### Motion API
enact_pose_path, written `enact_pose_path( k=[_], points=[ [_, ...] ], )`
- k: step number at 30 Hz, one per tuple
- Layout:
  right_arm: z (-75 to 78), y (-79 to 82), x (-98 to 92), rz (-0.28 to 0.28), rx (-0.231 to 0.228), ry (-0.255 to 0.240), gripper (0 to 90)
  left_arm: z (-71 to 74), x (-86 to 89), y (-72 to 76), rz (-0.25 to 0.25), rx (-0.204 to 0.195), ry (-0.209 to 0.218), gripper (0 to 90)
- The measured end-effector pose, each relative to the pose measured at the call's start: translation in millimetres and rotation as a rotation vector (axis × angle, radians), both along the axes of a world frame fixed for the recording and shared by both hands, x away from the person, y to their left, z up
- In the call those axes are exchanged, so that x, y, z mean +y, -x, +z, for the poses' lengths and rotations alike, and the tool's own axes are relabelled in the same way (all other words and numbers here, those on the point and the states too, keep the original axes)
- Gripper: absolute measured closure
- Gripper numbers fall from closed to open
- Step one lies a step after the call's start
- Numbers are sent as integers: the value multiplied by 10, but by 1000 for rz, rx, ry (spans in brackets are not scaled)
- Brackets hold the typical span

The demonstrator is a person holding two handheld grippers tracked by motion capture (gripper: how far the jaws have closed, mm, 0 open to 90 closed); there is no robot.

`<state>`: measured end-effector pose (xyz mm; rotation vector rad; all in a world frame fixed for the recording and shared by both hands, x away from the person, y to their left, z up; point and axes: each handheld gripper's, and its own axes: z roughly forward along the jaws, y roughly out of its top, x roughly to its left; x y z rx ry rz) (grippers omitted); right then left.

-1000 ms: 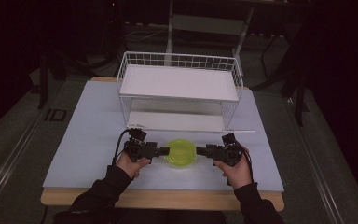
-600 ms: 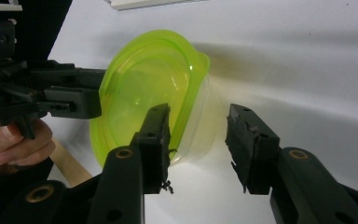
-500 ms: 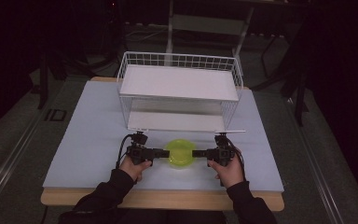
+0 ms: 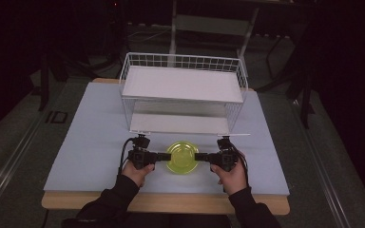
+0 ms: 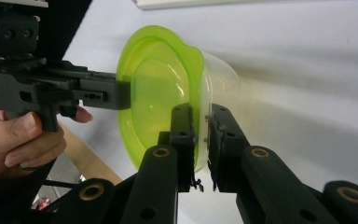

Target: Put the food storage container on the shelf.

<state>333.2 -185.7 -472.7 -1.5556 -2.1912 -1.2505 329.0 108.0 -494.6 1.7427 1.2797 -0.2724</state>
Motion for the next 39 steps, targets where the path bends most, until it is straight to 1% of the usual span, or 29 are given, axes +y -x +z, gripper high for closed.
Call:
enact_pose_path(
  k=[2,4,7,9,11,15,16,17,18,21,25,28,29,30,31,33,35,39],
  points=[
    [67,27,7,10,-30,0,813,99,22,13,9,-19,10,799],
    [147,45,10,16,-52,-15,814,205,41,23,13,-37,17,805],
    [288,63,14,21,-83,-29,815,349,57,34,14,-45,14,805],
    [382,70,27,26,-107,-24,816,438,65,33,14,-51,12,805],
    [467,64,35,29,-118,-30,816,549,79,19,17,-53,9,804],
    [662,40,39,34,-144,-59,817,785,106,-10,12,-83,11,805],
    [662,40,39,34,-144,-59,817,785,106,-10,12,-83,11,805],
    [710,34,36,35,-151,-68,818,936,111,-30,8,-108,2,805],
    [840,16,38,33,-167,-77,817,992,113,-47,9,-107,2,804],
    [991,-33,53,28,-186,-81,818,1155,128,-107,17,-121,1,805],
    [1160,-130,79,18,-204,-88,817,1333,145,-189,36,-143,2,805],
    [1259,-204,96,13,-212,-95,817,1453,157,-268,47,-149,1,805],
    [1259,-204,96,13,-212,-95,817,1453,157,-268,47,-149,1,805],
    [1300,-243,104,10,-210,-98,816,1522,161,-323,52,-149,6,805],
    [1351,-304,105,2,-206,-106,816,1559,161,-360,55,-144,2,805],
    [1398,-368,107,-1,-201,-113,816,1621,151,-414,67,-155,-2,805],
    [1450,-433,109,-14,-207,-112,816,1684,131,-481,78,-161,-11,803],
    [1532,-570,97,-33,-202,-119,816,1779,97,-629,94,-164,-21,803]
  ],
)
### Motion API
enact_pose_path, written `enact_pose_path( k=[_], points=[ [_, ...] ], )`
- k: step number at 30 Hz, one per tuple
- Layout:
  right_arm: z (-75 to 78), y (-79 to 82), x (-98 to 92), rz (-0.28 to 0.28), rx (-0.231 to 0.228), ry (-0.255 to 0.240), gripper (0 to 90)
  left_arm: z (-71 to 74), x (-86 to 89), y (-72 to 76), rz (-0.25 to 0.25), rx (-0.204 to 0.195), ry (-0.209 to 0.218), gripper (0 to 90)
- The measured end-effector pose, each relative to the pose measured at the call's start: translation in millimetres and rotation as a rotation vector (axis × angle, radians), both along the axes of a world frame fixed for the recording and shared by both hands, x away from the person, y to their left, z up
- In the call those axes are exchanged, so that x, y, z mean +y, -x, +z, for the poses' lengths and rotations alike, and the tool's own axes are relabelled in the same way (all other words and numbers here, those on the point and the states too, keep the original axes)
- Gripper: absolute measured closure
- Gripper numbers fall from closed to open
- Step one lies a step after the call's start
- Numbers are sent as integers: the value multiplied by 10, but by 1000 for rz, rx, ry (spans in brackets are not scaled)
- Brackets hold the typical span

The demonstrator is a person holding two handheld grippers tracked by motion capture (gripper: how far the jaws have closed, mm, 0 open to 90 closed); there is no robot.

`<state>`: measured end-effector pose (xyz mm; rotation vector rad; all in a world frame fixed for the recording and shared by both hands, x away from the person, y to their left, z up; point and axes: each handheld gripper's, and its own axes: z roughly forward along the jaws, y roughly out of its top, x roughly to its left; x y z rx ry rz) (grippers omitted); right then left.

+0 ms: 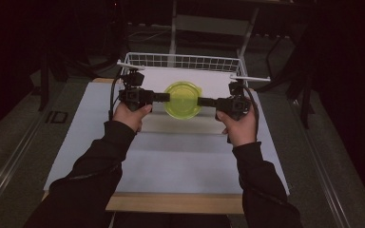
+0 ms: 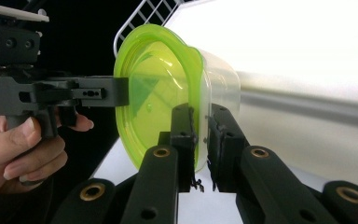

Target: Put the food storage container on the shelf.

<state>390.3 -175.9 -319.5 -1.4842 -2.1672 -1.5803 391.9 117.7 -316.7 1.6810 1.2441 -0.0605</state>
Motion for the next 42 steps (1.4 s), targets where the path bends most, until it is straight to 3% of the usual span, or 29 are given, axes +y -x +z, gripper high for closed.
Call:
enact_pose_path(
  k=[9,17,19,26,28,33,34,37,42],
  points=[
    [117,-337,15,-48,29,-10,814,150,-46,-350,37,3,-19,804],
    [156,-550,41,-68,75,7,813,183,-55,-573,44,57,-46,803],
    [131,-598,43,-71,104,-4,813,178,-57,-611,40,71,-55,803],
    [111,-728,51,-79,128,-3,808,167,-52,-696,56,62,-42,795],
    [106,-777,39,-74,150,-22,807,160,-52,-725,60,59,-46,774],
    [109,-836,72,-86,138,-7,783,145,-58,-763,68,59,-44,711],
    [93,-866,96,-86,141,-13,673,130,-76,-809,62,50,-49,707],
    [63,-895,129,-82,143,-7,629,89,-88,-836,73,45,-60,619],
    [59,-925,169,-84,111,-3,538,43,-68,-834,73,25,-50,547]
  ],
)
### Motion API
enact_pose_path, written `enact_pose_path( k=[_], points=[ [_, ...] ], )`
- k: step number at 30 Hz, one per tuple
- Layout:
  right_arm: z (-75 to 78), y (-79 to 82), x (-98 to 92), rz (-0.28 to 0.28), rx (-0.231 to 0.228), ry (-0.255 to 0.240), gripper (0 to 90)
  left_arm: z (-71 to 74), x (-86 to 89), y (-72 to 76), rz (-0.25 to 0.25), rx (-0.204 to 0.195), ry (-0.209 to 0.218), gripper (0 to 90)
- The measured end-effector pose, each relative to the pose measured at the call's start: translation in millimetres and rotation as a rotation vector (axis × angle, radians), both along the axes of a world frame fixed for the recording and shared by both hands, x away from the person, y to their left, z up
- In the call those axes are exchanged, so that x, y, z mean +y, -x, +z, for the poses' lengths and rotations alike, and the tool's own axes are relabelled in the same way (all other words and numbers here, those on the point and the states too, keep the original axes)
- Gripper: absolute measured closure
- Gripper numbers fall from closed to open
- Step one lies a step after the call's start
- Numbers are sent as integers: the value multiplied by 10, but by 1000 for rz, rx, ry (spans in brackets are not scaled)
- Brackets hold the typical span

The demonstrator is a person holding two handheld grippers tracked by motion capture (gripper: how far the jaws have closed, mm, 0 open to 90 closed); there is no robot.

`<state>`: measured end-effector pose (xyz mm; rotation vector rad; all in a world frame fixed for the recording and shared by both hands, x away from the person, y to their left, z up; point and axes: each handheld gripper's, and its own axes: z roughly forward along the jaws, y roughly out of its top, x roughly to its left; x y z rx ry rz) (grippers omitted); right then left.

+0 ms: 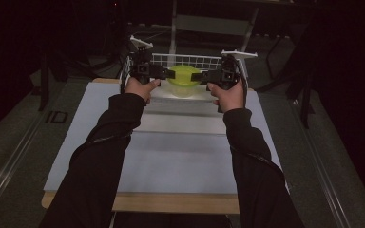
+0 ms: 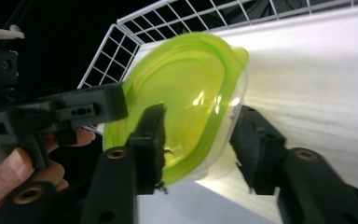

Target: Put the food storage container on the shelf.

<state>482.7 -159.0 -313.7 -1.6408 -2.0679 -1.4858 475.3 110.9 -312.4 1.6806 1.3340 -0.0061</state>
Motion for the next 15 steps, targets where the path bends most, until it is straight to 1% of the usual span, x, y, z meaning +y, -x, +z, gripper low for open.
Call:
enact_pose_path(
  k=[1,2,3,4,5,6,7,8,9,10,12,13,14,15],
  points=[
    [14,4,6,-4,-6,2,525,2,14,9,13,-8,-4,545],
    [25,8,11,2,-14,-4,504,9,34,17,18,-8,3,517],
    [39,16,13,5,-20,0,499,20,58,30,20,-16,10,510],
    [58,29,8,-2,-32,21,491,35,78,49,24,-29,11,510],
    [72,44,-1,-5,-48,31,471,49,98,72,23,-38,15,495],
    [84,58,-17,-4,-53,31,468,60,115,94,15,-49,16,487],
    [84,58,-17,-4,-53,31,468,60,115,94,15,-49,16,485],
    [95,75,-34,-10,-64,41,455,69,127,121,10,-61,11,485],
    [103,92,-53,-14,-73,49,448,77,153,175,11,-81,17,451],
    [104,125,-87,-20,-80,50,448,76,179,221,-3,-96,42,432],
    [93,192,-122,-25,-103,66,448,69,212,306,-13,-122,63,381],
    [83,218,-135,-30,-114,70,458,55,235,364,-55,-156,84,365],
    [67,258,-145,-36,-122,87,469,37,256,430,-92,-195,101,312],
    [47,302,-156,-30,-129,78,493,17,266,505,-107,-236,102,278]
  ],
)
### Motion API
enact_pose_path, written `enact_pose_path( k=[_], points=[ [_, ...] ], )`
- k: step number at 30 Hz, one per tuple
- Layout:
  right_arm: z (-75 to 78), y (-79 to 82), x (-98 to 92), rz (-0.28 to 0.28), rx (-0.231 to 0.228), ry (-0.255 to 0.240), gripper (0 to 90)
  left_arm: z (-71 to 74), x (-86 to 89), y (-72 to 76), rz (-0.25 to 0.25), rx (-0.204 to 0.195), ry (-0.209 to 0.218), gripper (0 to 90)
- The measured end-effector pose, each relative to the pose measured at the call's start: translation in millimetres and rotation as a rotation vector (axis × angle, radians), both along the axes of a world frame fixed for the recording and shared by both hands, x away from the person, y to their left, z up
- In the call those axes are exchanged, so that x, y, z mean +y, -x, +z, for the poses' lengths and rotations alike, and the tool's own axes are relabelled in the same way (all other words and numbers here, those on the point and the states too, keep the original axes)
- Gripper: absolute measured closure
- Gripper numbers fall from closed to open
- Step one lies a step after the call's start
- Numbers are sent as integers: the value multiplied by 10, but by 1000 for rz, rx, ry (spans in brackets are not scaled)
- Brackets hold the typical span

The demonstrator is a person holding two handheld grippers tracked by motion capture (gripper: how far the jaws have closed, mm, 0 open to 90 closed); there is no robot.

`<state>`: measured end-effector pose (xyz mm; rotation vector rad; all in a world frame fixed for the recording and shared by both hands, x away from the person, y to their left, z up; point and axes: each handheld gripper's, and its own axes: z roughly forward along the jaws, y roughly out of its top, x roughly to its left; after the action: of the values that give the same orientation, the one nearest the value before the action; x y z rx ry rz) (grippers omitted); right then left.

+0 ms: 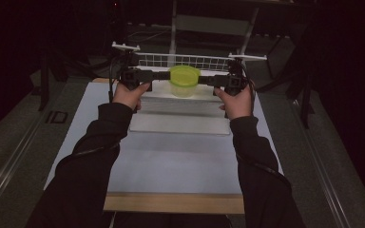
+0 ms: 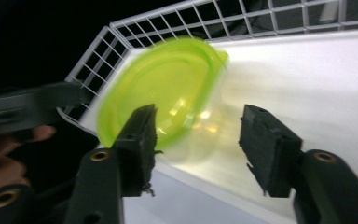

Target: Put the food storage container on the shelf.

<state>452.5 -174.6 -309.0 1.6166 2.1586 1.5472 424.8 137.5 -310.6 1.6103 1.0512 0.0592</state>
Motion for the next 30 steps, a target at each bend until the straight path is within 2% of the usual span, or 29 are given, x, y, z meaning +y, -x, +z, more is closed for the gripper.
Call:
enact_pose_path(
  k=[1,2,3,4,5,6,7,9,11,12,15,16,18,22,28,30],
  points=[
    [-23,45,-9,4,-5,-7,581,-28,6,75,-10,-30,1,275],
    [-46,92,-4,0,-10,17,632,-73,12,143,-15,-51,2,263],
    [-74,131,7,3,-13,39,783,-125,9,203,-13,-60,0,225],
    [-105,161,30,20,-1,61,842,-203,3,274,-25,-78,-7,170],
    [-145,188,65,33,14,72,900,-265,-4,331,-33,-88,-22,153],
    [-171,204,96,45,26,65,900,-312,-10,379,-37,-102,-29,151],
    [-189,215,125,57,27,63,900,-397,-22,454,-45,-135,-36,135],
    [-227,239,215,74,27,73,900,-511,-31,557,-51,-159,-49,51],
    [-251,247,294,83,18,76,900,-643,-26,666,-47,-176,-60,49],
    [-263,243,327,85,22,71,900,-713,-12,723,-31,-190,-50,49],
    [-292,210,413,77,14,86,900,-892,23,828,-39,-177,-29,38],
    [-307,191,432,76,18,83,900,-935,33,855,-46,-177,-34,38],
    [-332,155,467,73,22,88,900,-999,41,905,-43,-182,-61,39],
    [-353,109,500,69,25,83,899,-1061,68,946,-48,-176,-60,39],
    [-387,-8,544,55,23,110,876,-1132,103,967,-52,-182,-51,39],
    [-392,-18,544,53,24,105,874,-1149,93,970,-60,-183,-52,39]
  ],
)
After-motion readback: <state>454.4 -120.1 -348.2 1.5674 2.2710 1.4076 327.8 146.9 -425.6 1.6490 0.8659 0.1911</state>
